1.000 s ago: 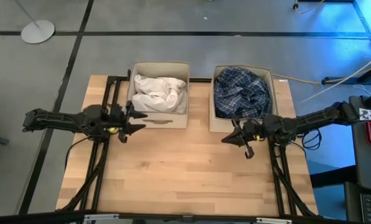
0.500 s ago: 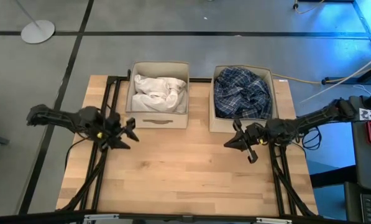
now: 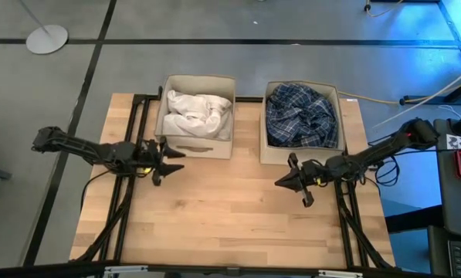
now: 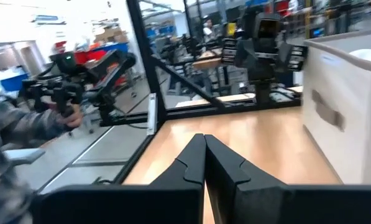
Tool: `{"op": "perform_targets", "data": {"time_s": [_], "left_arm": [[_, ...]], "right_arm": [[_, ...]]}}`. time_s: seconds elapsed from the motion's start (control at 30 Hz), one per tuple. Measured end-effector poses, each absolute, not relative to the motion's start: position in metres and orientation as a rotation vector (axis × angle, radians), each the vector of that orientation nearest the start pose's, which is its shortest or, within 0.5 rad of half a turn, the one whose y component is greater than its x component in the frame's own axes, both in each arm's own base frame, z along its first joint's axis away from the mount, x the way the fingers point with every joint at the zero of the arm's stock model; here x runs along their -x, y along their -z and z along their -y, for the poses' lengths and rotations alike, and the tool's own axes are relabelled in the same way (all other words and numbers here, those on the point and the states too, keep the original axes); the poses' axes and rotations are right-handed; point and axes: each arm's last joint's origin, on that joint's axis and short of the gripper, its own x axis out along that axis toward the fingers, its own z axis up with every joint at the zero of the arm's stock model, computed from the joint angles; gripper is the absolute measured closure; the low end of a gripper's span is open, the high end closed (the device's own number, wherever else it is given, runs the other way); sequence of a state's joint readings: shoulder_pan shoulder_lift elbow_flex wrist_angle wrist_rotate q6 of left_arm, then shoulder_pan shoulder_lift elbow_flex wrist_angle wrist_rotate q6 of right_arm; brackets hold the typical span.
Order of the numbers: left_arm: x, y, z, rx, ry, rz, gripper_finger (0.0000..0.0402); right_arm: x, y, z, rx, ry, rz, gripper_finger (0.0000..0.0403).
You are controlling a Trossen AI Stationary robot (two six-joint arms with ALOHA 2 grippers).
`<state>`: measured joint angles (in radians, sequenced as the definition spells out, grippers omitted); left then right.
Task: Sort clothes
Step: Return to Home Position
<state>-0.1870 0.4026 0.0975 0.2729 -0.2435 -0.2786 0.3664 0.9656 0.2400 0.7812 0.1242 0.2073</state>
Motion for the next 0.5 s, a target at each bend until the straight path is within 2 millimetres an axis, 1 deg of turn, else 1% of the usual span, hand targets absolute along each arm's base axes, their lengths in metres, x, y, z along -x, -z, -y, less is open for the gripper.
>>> {"op": "perform_targets", "data": {"time_s": [0.2,0.3,0.5], "left_arm": [[-0.123,-0.178,0.01,0.234,-0.1,0.022,0.0188],[-0.122,-0.171,0.01,0.257,-0.067,0.036,0.0188],[-0.122,-0.171,0.01,0.251,-0.034,0.034,0.0188]], "right_arm": [[-0.171,-0.189,-0.056,-0.24,-0.187,0.052,0.0393],[-0.167,-0.181,-0.054,-0.253,-0.185,0.046,0.0393],[-0.159,-0.17,-0.052,-0.25,-0.223,0.037,0.0393]]}}
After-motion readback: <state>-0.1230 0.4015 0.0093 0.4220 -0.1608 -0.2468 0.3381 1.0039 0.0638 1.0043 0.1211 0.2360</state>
